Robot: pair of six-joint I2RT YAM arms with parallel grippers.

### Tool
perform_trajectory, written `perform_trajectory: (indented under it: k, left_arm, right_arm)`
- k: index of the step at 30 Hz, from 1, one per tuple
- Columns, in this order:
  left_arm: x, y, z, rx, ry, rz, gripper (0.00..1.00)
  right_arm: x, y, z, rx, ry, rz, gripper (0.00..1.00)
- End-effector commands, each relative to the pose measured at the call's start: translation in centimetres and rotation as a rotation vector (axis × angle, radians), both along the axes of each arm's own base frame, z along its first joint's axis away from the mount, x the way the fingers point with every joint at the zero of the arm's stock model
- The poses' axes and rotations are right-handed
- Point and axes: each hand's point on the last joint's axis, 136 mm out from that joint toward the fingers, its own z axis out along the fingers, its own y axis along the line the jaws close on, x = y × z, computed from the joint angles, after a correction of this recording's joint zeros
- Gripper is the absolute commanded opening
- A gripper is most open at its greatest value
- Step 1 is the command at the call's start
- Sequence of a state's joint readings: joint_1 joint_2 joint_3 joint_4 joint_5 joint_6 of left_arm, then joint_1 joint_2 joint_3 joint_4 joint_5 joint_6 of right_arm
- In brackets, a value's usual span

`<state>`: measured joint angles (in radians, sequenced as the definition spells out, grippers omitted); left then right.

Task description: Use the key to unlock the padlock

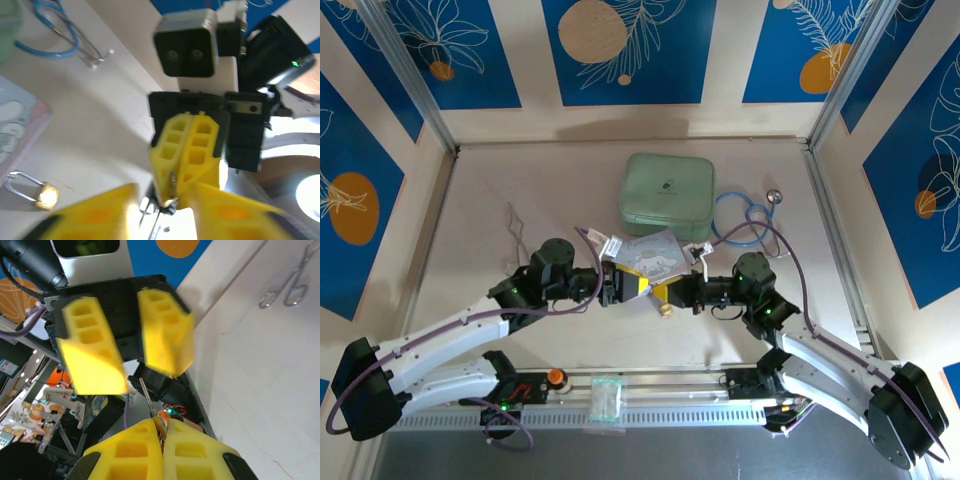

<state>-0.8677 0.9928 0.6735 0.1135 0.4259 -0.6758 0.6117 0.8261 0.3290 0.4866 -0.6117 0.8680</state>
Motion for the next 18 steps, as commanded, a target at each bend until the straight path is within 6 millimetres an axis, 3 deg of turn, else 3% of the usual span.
perform_trajectory:
  k: [1, 2, 5, 10, 14, 18]
  left_arm:
    - [2.6, 2.0, -1.3, 0.050, -0.015, 0.184, 0.82]
    - [3.1, 2.3, -1.7, 0.044, -0.006, 0.228, 0.88]
    - [4.1, 3.0, -4.0, 0.077, 0.044, 0.330, 0.89]
    - [3.3, 1.5, -7.7, 0.199, 0.028, 0.399, 0.89]
    - [3.0, 1.2, -11.0, 0.230, 0.091, 0.518, 0.86]
    - [2.3, -0.7, -13.6, 0.277, 0.133, 0.533, 0.78]
  right_arm:
    - [1.0, -0.8, -2.2, -0.070, 0.073, -0.077, 0.00]
    - [1.6, -1.2, -3.0, -0.099, 0.108, -0.115, 0.00]
    - [2.6, -2.5, -5.1, -0.170, 0.194, -0.202, 0.00]
    - [3.3, -4.1, -7.7, -0.236, 0.306, -0.304, 0.00]
    - [3.9, -6.3, -9.9, -0.344, 0.360, -0.432, 0.00]
    - [4.2, -8.2, -11.3, -0.390, 0.414, -0.518, 0.00]
